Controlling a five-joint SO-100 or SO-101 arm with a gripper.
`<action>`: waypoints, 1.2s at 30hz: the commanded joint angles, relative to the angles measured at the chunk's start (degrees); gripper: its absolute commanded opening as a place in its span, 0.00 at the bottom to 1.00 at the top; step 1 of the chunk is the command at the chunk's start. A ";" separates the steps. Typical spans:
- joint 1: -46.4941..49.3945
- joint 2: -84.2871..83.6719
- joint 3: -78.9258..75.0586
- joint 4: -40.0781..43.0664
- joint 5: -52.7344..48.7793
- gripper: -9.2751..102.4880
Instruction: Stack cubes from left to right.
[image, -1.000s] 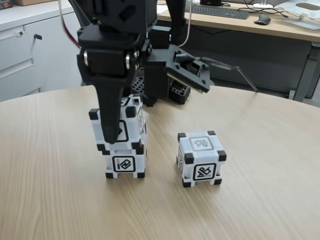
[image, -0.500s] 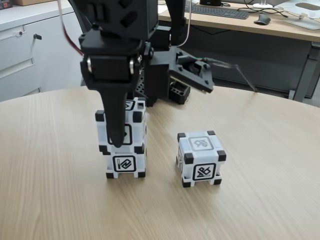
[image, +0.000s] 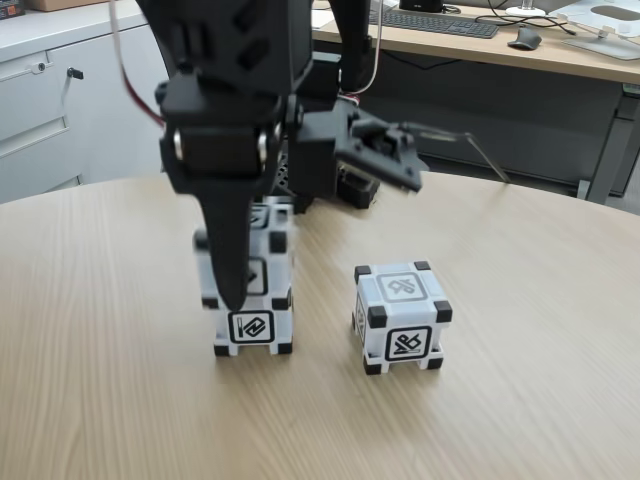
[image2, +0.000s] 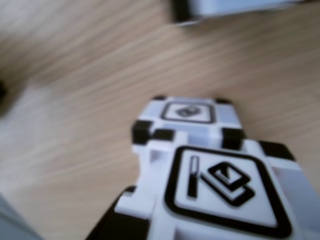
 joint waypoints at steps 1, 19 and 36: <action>0.35 0.79 -0.79 0.44 0.18 0.41; -0.62 0.88 1.85 0.53 2.64 0.44; -0.70 0.88 2.81 0.44 3.25 0.44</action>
